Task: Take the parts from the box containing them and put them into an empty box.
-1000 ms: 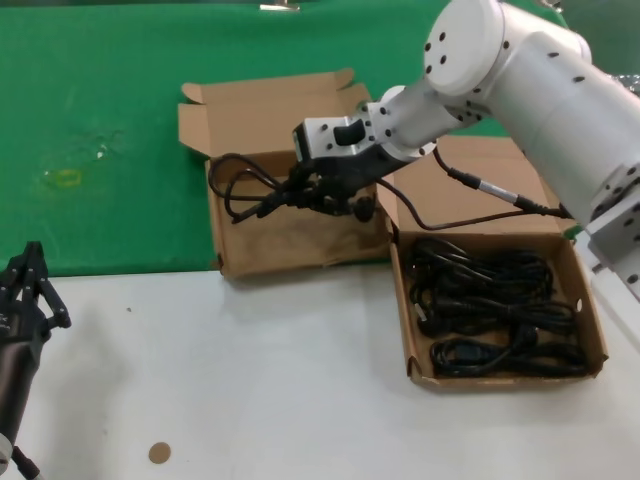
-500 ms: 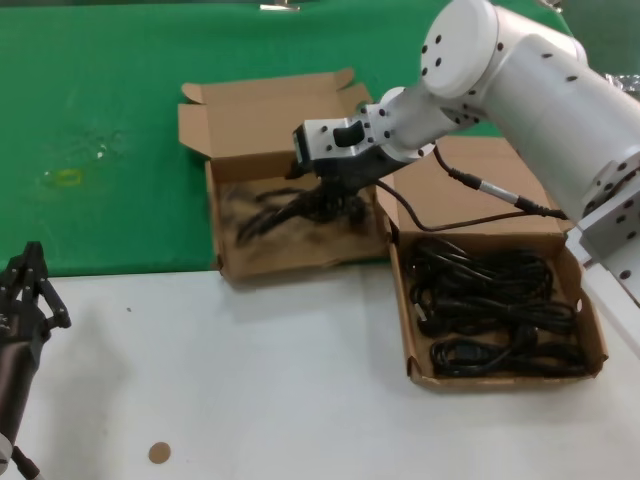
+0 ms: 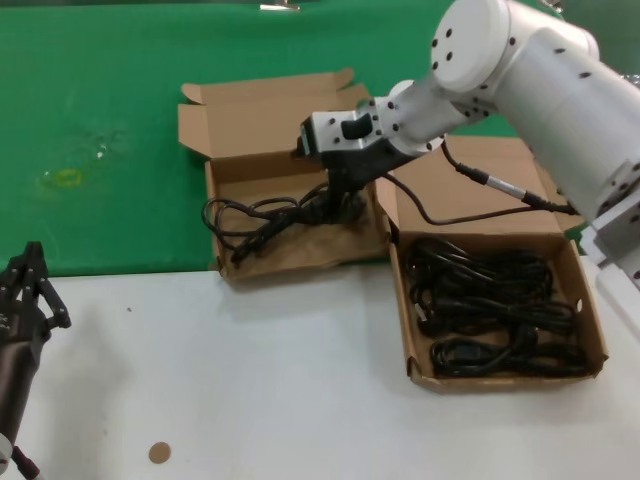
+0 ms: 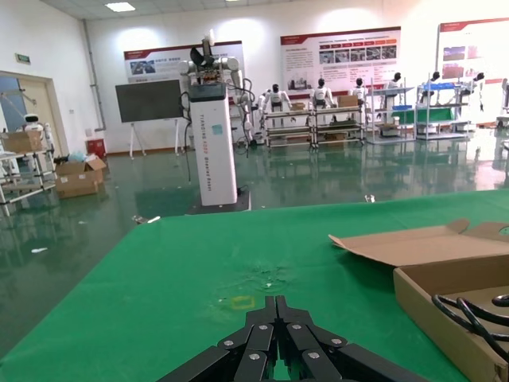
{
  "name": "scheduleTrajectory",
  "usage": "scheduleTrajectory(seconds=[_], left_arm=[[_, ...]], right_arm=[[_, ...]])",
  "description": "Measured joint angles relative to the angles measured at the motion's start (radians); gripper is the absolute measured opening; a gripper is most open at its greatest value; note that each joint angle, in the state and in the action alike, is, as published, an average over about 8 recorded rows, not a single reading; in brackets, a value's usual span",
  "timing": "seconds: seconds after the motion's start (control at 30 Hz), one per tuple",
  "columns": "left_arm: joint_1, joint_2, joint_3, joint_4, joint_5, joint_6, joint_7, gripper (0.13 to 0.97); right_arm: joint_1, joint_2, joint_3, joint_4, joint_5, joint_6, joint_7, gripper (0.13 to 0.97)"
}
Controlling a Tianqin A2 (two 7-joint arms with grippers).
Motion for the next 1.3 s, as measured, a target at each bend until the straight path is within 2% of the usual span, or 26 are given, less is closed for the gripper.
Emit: scheduleTrajectory(seconds=[0.07,0.33,0.37,0.63,0.77,0.93,1.03,1.17,1.3], left_arm=[[0.0,0.0,0.0,0.0,0.0,0.0,0.0,0.152],[0.0,0.0,0.0,0.0,0.0,0.0,0.0,0.152],[0.0,0.0,0.0,0.0,0.0,0.0,0.0,0.152],[0.0,0.0,0.0,0.0,0.0,0.0,0.0,0.178],[0.0,0.0,0.0,0.0,0.0,0.0,0.0,0.193],[0.0,0.0,0.0,0.0,0.0,0.0,0.0,0.264],[0.0,0.0,0.0,0.0,0.0,0.0,0.0,0.306],[0.0,0.0,0.0,0.0,0.0,0.0,0.0,0.306],[0.0,0.0,0.0,0.0,0.0,0.0,0.0,0.399]], right_arm=[[-0.003,0.011,0.001,0.024,0.0,-0.007,0.012,0.462],[-0.016,0.042,0.008,0.093,0.003,-0.019,0.038,0.673],[-0.017,0.043,0.008,0.094,0.003,-0.019,0.039,0.673],[-0.045,0.048,0.022,0.12,0.017,0.0,0.044,0.842],[-0.096,0.055,0.047,0.162,0.041,0.035,0.052,0.879],[-0.176,0.067,0.086,0.231,0.079,0.091,0.065,0.939],[-0.23,0.074,0.113,0.276,0.105,0.128,0.074,0.939],[-0.303,0.085,0.148,0.337,0.14,0.178,0.086,0.949],[-0.376,0.095,0.184,0.399,0.175,0.228,0.098,0.962]])
